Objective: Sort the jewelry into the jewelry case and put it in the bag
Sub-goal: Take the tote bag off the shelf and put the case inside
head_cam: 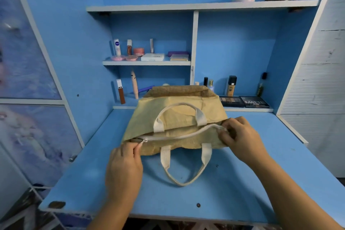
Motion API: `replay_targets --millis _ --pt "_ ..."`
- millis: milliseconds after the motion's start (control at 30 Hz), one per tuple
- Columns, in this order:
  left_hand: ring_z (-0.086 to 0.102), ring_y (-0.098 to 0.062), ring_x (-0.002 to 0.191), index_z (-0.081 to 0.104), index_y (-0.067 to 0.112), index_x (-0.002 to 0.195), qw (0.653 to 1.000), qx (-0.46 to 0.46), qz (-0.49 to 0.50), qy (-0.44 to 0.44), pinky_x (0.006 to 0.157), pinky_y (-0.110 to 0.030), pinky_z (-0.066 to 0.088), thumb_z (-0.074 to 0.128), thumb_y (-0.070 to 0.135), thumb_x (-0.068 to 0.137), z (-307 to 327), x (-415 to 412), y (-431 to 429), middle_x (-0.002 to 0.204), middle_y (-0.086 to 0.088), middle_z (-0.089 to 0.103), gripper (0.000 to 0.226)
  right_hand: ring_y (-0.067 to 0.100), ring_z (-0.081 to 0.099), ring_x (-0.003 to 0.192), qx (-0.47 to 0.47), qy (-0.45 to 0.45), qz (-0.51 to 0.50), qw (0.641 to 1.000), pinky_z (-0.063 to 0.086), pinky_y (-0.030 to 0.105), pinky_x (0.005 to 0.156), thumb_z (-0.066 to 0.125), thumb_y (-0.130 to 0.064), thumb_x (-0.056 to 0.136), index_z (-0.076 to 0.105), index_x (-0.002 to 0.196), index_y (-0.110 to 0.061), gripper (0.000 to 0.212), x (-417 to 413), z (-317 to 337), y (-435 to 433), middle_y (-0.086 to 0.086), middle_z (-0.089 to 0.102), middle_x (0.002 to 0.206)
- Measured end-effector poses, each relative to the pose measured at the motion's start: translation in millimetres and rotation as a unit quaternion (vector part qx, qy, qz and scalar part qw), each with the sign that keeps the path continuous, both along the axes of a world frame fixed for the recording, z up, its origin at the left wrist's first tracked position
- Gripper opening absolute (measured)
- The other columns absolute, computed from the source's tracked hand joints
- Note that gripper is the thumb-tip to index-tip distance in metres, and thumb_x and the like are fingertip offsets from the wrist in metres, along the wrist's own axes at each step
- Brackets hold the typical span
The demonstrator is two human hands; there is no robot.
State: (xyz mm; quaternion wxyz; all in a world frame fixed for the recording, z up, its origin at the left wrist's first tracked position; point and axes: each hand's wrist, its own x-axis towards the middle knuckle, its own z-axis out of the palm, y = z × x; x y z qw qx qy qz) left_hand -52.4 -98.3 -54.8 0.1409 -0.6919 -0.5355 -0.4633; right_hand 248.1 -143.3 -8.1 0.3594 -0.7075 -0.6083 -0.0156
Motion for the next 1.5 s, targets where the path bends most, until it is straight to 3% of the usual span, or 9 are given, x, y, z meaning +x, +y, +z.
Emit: replay_targets --millis 267,433,567,700,900,1100,1233,1367,1500 --pt "0.051 -0.016 0.089 0.058 0.014 0.097 0.983 -0.04 -0.153 -0.092 0.079 -0.026 0.041 0.061 0.038 0.078 11 -43 8 0.093 0.004 0.051 0.031 0.007 0.054 0.08 -0.004 0.023 0.031 0.999 0.045 0.025 0.067 0.068 -0.033 0.082 0.057 0.09 -0.035 0.014 -2 0 -15 -0.015 0.046 0.099" --pt "0.059 -0.02 0.096 0.023 0.038 0.138 0.952 -0.209 -0.179 0.136 0.077 -0.042 0.055 0.066 0.005 0.065 16 -83 41 0.131 0.002 0.043 0.091 0.001 0.05 0.106 -0.015 0.02 0.148 0.989 0.046 0.018 0.088 0.073 -0.031 0.069 0.048 0.126 -0.033 0.062 8 -3 -32 -0.015 0.04 0.121" --pt "0.063 -0.023 0.098 0.037 0.037 0.137 0.954 -0.162 -0.192 0.165 0.066 -0.04 0.057 0.074 0.0 0.063 24 -67 64 0.127 0.004 0.048 0.091 0.005 0.026 0.128 -0.042 -0.149 0.137 0.978 0.029 0.014 0.103 0.074 -0.041 0.062 0.017 0.146 -0.025 0.102 6 -9 -37 -0.007 0.019 0.143" --pt "0.063 -0.018 0.097 0.058 0.028 0.122 0.958 -0.089 -0.258 0.093 0.074 -0.032 0.056 0.065 -0.022 0.054 21 -59 76 0.121 0.01 0.052 0.084 0.019 0.05 0.113 0.061 -0.127 0.103 0.985 0.049 0.022 0.09 0.083 -0.018 0.067 0.03 0.135 -0.025 0.087 10 -5 -24 0.001 0.039 0.131" --pt "0.055 0.018 0.1 0.067 0.009 0.109 0.957 -0.04 -0.275 -0.081 0.088 -0.003 0.041 0.076 -0.019 0.062 52 -48 79 0.109 0.042 0.056 0.056 -0.005 0.054 0.083 0.096 0.055 0.064 0.992 0.041 0.004 0.068 0.082 -0.006 0.067 0.052 0.114 -0.034 0.062 13 28 -13 -0.019 0.056 0.097" --pt "0.06 0.01 0.081 0.057 0.038 0.099 0.948 -0.029 -0.286 -0.134 0.073 -0.005 0.044 0.078 0.006 0.077 109 -30 76 0.088 0.03 0.065 0.044 0.0 0.056 0.076 0.189 0.168 0.056 0.966 0.04 0.004 0.065 0.073 -0.004 0.078 0.058 0.085 -0.029 0.03 13 68 5 -0.016 0.061 0.083" --pt "0.06 0.001 0.07 0.059 0.027 0.097 0.939 -0.035 -0.286 -0.185 0.064 -0.01 0.047 0.076 0.02 0.08 152 -9 82 0.082 0.018 0.064 0.025 0.015 0.057 0.081 0.235 0.222 0.045 0.945 0.052 0.03 0.071 0.076 -0.014 0.077 0.061 0.089 -0.027 0.023 25 108 23 -0.015 0.062 0.086" --pt "0.057 0.01 0.07 0.054 0.023 0.099 0.94 -0.041 -0.271 -0.203 0.06 -0.003 0.041 0.072 0.027 0.084 170 5 88 0.082 0.023 0.058 0.024 0.012 0.058 0.089 0.255 0.222 0.032 0.94 0.041 0.004 0.064 0.077 -0.019 0.077 0.059 0.103 -0.028 0.033 29 127 35 -0.014 0.063 0.099" --pt "0.058 -0.001 0.081 0.053 0.022 0.11 0.93 -0.098 -0.251 -0.251 0.07 -0.018 0.046 0.067 0.033 0.088 162 15 104 0.091 0.014 0.061 0.028 0.003 0.057 0.081 0.252 0.276 0.021 0.927 0.042 0.007 0.062 0.077 -0.022 0.078 0.044 0.129 -0.034 0.062 26 131 47 -0.011 0.062 0.099"
